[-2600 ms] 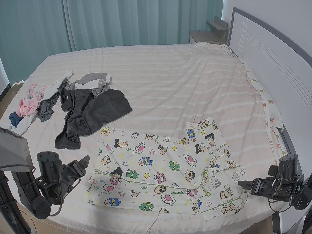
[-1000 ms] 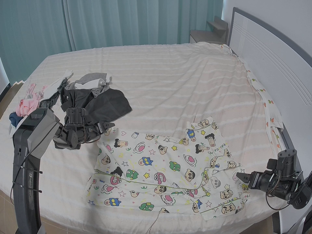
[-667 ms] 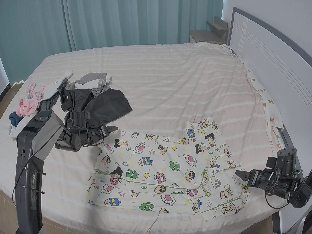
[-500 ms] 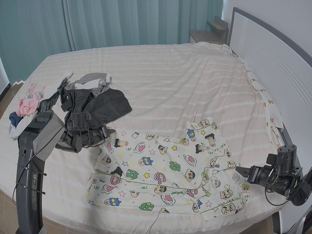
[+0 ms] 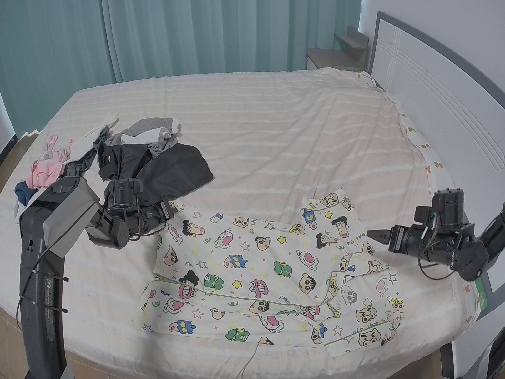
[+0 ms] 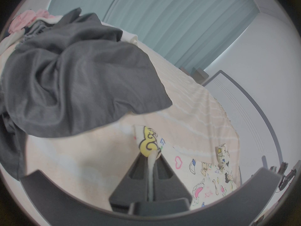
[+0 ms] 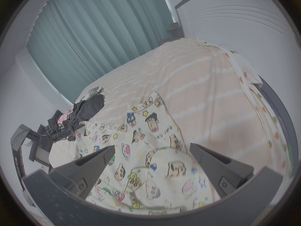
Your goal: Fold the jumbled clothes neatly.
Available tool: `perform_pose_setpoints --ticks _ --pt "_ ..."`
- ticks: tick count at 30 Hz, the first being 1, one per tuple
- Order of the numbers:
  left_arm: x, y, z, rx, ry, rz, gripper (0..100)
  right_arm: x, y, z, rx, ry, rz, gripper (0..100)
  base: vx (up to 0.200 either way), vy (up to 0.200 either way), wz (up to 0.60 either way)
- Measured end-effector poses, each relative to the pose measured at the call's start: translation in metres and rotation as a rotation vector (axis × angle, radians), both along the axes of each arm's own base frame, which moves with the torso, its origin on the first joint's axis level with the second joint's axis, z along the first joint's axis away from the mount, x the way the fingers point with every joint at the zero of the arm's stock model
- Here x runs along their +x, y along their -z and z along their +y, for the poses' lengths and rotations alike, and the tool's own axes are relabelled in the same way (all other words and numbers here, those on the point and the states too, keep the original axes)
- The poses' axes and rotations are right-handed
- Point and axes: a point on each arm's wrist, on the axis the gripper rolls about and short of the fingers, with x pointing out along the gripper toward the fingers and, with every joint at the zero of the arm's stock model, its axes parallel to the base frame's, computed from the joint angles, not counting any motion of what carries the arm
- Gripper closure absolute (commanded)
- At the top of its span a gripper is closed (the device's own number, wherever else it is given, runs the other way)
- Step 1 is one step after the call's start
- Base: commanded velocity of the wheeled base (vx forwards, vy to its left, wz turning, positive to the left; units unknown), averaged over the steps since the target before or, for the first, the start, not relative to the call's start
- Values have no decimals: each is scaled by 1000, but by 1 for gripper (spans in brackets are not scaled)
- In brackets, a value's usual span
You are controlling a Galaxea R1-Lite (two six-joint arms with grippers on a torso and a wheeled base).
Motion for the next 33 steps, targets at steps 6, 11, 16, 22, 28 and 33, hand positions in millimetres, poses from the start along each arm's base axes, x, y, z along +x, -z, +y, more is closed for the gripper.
perform_pose_setpoints --ticks 6,11,16,22,28,33 --pt "-9 -10 3 41 -94 -31 100 50 1 -6 -60 -72 -45 0 0 0 0" --pt "-19 -16 3 56 -125 -34 100 81 14 -7 -99 -130 -45 0 0 0 0" --pt "-30 -22 3 62 -139 -42 100 108 30 -5 -106 -179 -46 0 0 0 0" --pt "-39 -25 3 62 -140 -51 100 133 51 0 -108 -200 -48 0 0 0 0" --pt "-42 -25 3 63 -140 -47 100 150 67 4 -109 -207 -55 0 0 0 0" --pt "-43 -25 1 63 -136 -44 100 160 75 8 -106 -219 -65 0 0 0 0"
